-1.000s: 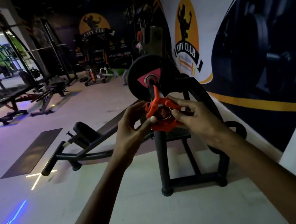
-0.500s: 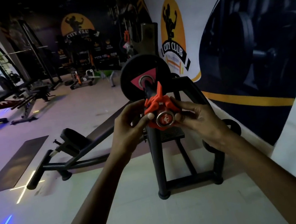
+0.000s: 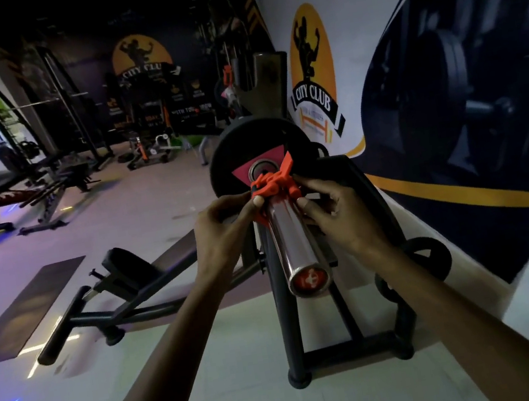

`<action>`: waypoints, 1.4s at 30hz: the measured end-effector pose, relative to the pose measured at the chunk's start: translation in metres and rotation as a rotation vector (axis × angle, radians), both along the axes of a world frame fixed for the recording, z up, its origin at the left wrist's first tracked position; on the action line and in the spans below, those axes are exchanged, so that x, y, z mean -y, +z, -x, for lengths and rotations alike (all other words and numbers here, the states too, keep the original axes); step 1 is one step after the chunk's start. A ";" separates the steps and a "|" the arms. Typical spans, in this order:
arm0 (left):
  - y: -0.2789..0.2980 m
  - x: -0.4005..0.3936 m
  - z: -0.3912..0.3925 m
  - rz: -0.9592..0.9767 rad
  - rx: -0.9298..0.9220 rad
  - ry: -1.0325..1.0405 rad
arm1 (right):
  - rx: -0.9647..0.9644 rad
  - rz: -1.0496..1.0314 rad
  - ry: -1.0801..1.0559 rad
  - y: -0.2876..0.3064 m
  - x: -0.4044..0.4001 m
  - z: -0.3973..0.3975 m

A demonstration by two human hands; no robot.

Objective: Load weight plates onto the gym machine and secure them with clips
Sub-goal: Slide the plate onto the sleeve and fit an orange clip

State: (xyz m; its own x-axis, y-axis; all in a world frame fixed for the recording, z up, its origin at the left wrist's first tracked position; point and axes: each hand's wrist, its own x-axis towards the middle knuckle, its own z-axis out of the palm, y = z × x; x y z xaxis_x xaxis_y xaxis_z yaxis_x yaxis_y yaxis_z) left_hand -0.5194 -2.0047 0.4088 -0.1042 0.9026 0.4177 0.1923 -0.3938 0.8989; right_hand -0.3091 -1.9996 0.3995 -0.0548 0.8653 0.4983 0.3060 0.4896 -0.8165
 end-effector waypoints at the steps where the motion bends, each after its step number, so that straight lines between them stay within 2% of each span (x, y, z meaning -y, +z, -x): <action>1: 0.003 -0.009 -0.002 0.011 -0.008 0.031 | -0.008 0.019 0.000 0.001 -0.012 0.000; 4: 0.009 -0.032 -0.009 0.029 -0.045 0.131 | -0.034 0.021 -0.028 0.001 -0.045 0.003; 10: 0.026 -0.058 -0.017 0.029 -0.174 0.183 | -0.043 -0.032 -0.056 0.007 -0.092 0.012; 13: 0.037 -0.064 -0.028 0.040 -0.206 0.231 | -0.053 -0.032 -0.030 0.005 -0.099 0.011; 20: 0.055 -0.086 -0.060 0.131 -0.504 0.436 | -0.088 -0.065 0.019 0.006 -0.102 0.007; 22: 0.058 -0.091 -0.061 0.145 -0.515 0.448 | -0.120 -0.042 0.034 0.004 -0.105 0.006; 25: 0.058 -0.094 -0.056 0.115 -0.416 0.429 | -0.122 -0.040 0.030 0.004 -0.108 0.007; 28: 0.058 -0.088 -0.045 0.146 -0.135 0.382 | -0.079 -0.092 0.035 0.007 -0.110 0.007; 34: 0.051 -0.084 -0.034 0.397 0.270 0.256 | -0.085 -0.101 0.037 0.002 -0.116 0.009; 42: 0.051 -0.079 -0.021 0.469 0.274 0.085 | -0.083 -0.051 0.010 0.005 -0.116 0.007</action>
